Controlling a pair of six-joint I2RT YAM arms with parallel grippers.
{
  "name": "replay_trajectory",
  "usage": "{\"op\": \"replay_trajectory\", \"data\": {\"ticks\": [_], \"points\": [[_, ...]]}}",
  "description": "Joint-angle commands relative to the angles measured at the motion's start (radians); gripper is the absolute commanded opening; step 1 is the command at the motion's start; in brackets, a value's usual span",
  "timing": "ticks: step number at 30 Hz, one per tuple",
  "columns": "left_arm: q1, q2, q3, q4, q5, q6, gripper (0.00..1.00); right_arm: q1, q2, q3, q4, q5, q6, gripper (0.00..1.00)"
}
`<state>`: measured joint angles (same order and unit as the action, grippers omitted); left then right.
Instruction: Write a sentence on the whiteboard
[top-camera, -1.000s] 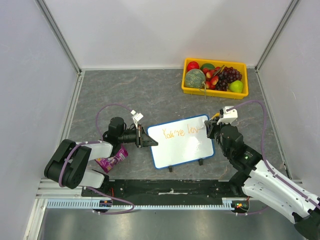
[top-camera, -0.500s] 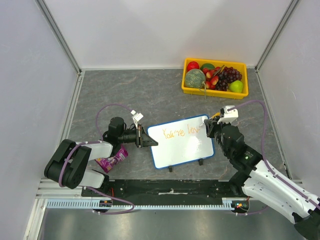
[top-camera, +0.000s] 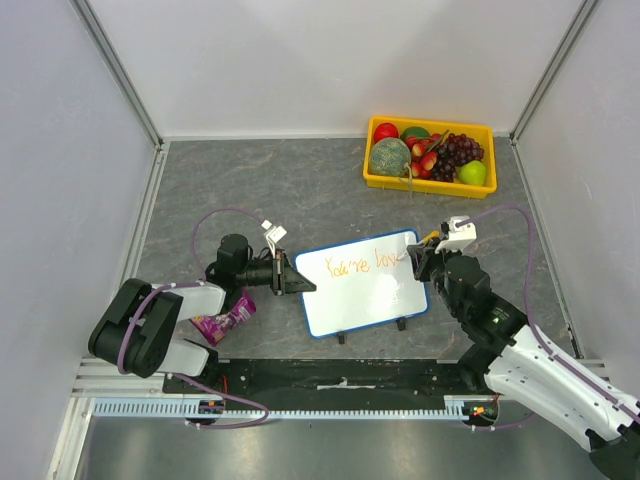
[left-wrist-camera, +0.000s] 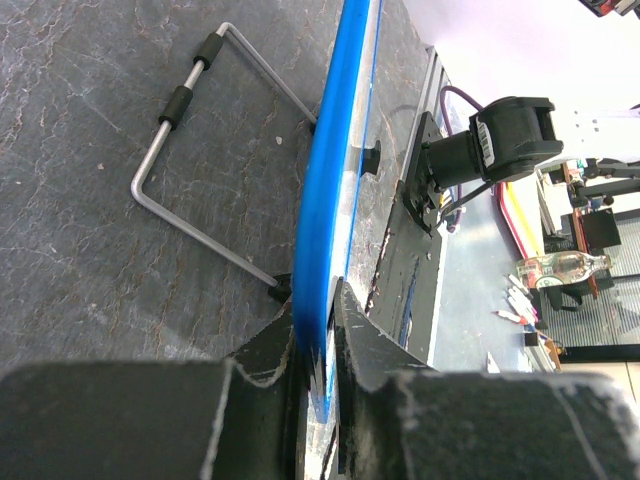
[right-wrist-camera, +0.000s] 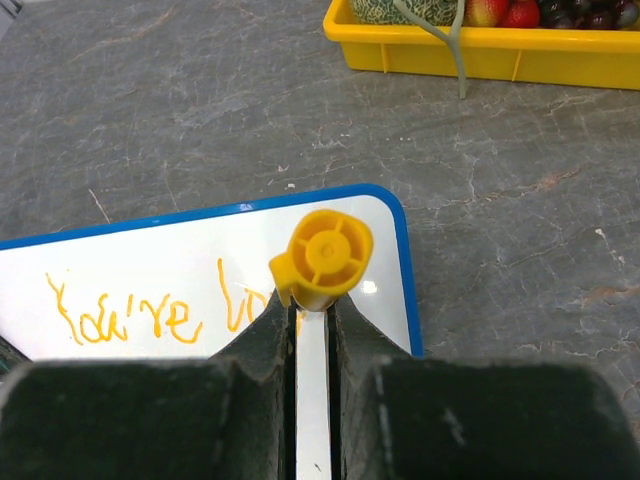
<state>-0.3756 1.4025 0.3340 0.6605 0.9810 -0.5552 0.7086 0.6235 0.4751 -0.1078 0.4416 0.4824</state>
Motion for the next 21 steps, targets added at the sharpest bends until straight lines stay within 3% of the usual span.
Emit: {"op": "replay_trajectory", "data": {"ticks": [1,21], "points": [[-0.005,0.024,-0.001,-0.047,-0.05,0.092,0.02,-0.004,-0.019,-0.023,-0.033,-0.015,0.019,0.0],[-0.003,0.024,-0.001,-0.045,-0.053,0.094,0.02,-0.006,-0.015,0.043,-0.02,0.081,-0.01,0.0]]}}
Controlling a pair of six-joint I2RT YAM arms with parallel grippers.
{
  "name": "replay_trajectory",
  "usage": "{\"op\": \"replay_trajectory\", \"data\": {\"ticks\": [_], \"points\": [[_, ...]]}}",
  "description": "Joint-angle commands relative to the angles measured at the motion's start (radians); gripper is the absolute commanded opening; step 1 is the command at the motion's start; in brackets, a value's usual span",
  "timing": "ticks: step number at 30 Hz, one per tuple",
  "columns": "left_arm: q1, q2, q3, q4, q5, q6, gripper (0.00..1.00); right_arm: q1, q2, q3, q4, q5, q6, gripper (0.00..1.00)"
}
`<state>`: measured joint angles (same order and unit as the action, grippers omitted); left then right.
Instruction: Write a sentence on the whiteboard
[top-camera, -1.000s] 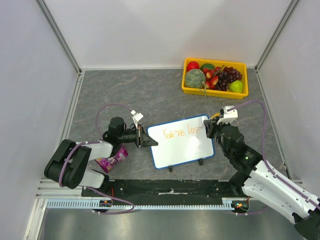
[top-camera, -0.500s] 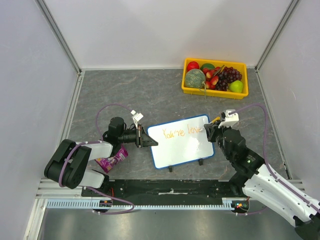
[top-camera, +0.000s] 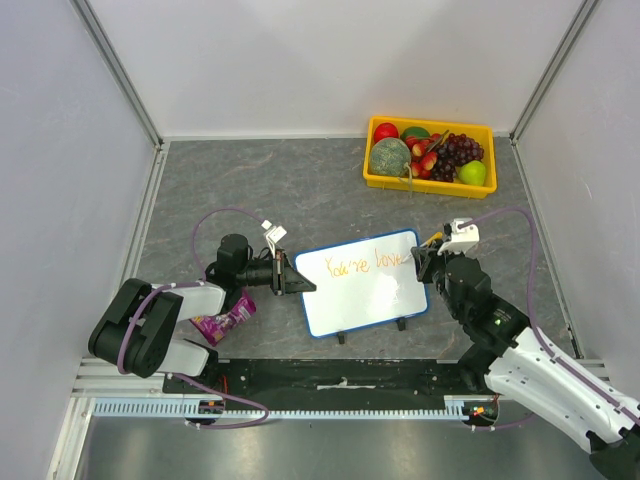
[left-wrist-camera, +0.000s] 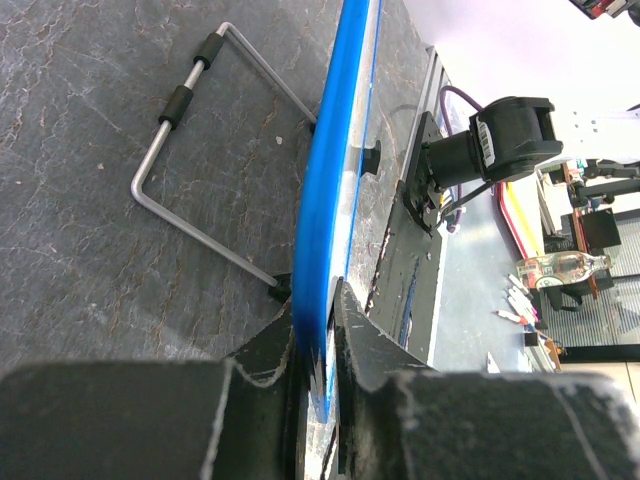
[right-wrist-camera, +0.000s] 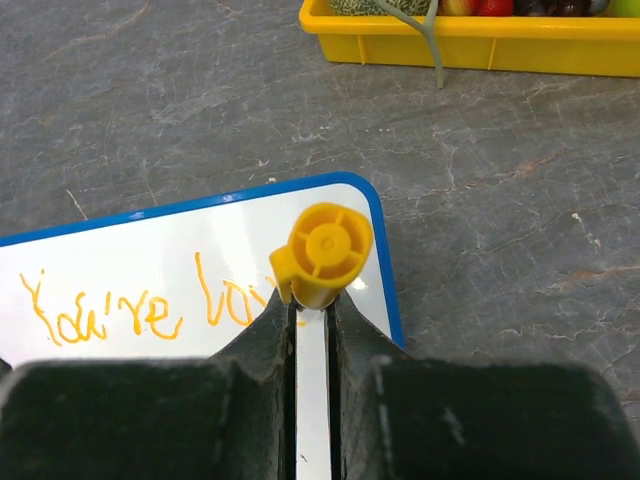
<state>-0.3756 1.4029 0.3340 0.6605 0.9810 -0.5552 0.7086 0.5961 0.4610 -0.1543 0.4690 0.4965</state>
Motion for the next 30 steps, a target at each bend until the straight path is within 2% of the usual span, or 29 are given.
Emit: {"op": "replay_trajectory", "data": {"ticks": [1,17,30], "points": [[-0.005,0.022,-0.001,-0.045,-0.053,0.092,0.02,-0.005,0.014,0.065,0.03,0.057,-0.027,0.0],[-0.005,0.022,-0.001,-0.045,-0.051,0.094,0.02,-0.004,0.028,0.085,0.047,0.102,-0.049,0.0],[-0.003,0.025,-0.001,-0.045,-0.051,0.094,0.02,-0.011,0.057,0.056,0.085,0.066,-0.05,0.0]]}}
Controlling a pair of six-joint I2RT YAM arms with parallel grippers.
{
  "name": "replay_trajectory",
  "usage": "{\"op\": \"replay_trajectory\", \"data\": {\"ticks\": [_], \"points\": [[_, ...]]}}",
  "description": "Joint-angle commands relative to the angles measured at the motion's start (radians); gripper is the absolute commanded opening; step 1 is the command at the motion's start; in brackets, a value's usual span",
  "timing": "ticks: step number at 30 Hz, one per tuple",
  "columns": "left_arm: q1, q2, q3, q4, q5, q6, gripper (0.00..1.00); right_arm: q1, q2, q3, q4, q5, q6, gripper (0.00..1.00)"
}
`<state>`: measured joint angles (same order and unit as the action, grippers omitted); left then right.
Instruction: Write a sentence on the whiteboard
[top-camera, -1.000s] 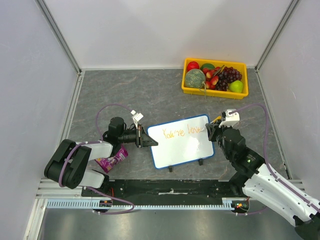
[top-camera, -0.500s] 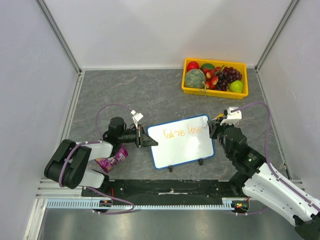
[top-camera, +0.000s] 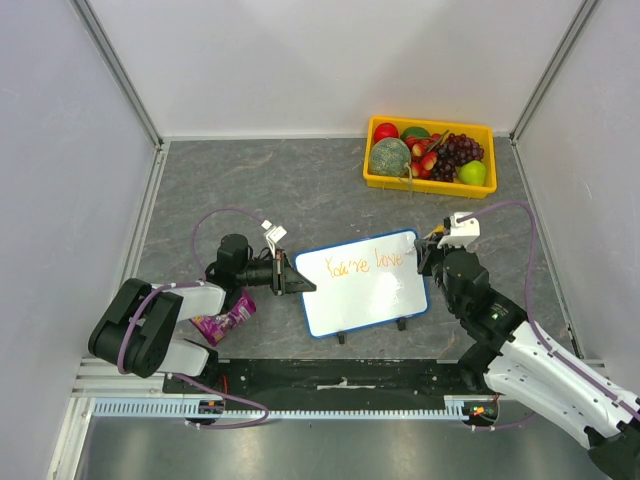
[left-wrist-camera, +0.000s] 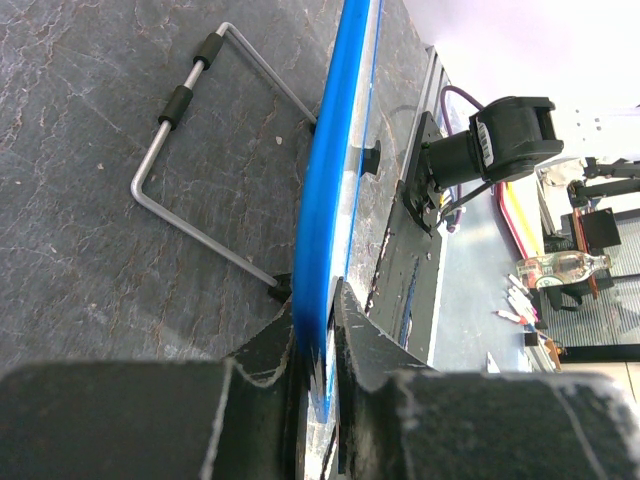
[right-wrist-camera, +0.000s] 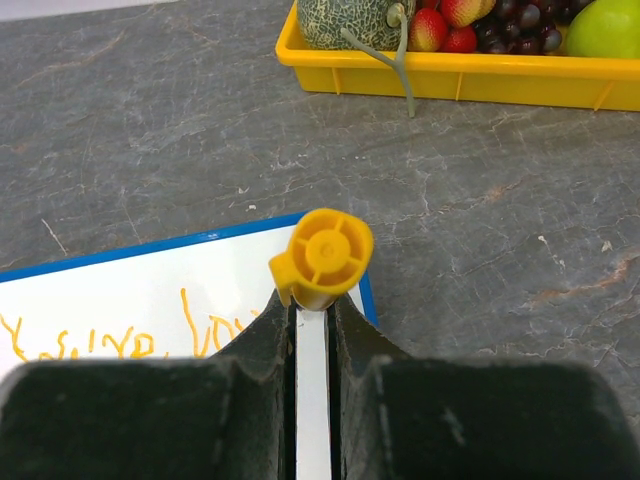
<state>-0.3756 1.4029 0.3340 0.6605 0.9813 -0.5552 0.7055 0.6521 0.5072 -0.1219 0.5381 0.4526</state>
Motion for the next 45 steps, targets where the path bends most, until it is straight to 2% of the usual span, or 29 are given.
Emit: {"op": "replay_trajectory", "data": {"ticks": [1,23,45], "points": [[-0.005,0.027,0.0,-0.045,-0.052,0.094,0.02,-0.008,0.001,0.008,0.056,-0.01,-0.008,0.0],[-0.003,0.028,0.0,-0.045,-0.052,0.094,0.02,-0.008,-0.077,-0.053,-0.064,-0.061,0.015,0.0],[-0.006,0.025,-0.001,-0.045,-0.052,0.093,0.02,-0.009,-0.028,0.063,0.014,-0.003,-0.026,0.0]]}}
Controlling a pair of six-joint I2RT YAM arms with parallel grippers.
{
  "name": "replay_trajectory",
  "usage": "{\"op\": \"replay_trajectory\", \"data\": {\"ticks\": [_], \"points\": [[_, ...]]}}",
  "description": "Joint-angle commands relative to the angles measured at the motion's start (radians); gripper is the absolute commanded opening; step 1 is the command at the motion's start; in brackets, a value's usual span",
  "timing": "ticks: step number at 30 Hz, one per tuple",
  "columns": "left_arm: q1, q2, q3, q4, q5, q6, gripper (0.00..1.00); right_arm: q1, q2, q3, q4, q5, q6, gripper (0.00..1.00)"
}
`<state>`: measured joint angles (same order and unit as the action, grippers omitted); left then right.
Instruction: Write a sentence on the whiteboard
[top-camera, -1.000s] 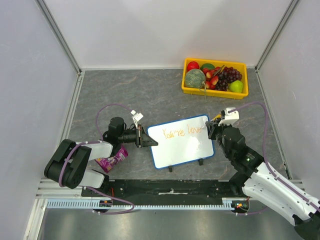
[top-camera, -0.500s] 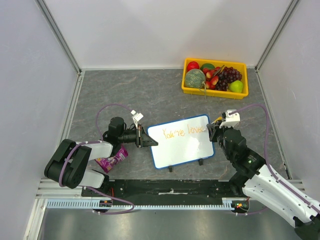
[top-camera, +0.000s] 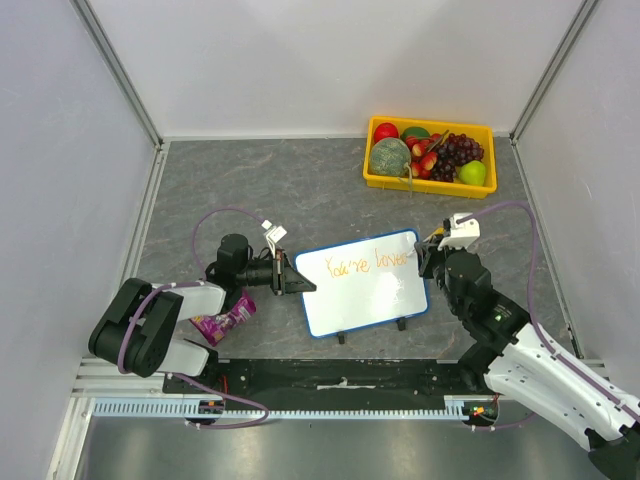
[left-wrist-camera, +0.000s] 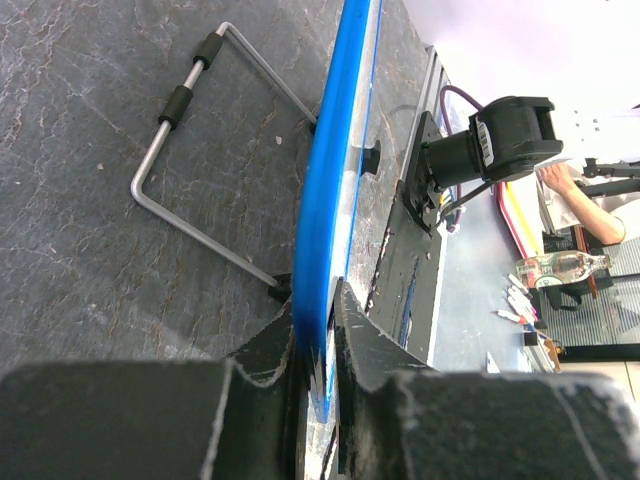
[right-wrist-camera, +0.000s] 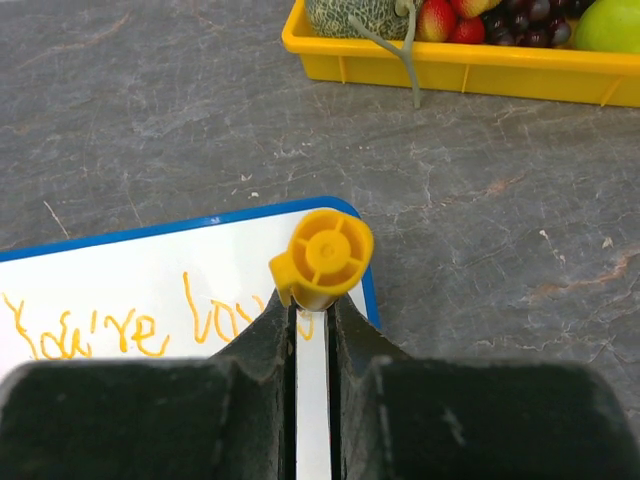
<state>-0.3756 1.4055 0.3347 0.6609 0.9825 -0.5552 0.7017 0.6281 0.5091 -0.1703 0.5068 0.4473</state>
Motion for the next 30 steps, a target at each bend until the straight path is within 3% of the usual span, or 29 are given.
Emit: {"op": "replay_trajectory", "data": {"ticks": [1,30], "points": [[-0.003,0.023,0.0,-0.047,-0.053,0.092,0.02,-0.004,-0.004,0.065,0.064,0.029,-0.024,0.0],[-0.005,0.024,0.0,-0.046,-0.051,0.093,0.02,-0.031,0.102,0.057,0.138,0.018,-0.044,0.0]]}}
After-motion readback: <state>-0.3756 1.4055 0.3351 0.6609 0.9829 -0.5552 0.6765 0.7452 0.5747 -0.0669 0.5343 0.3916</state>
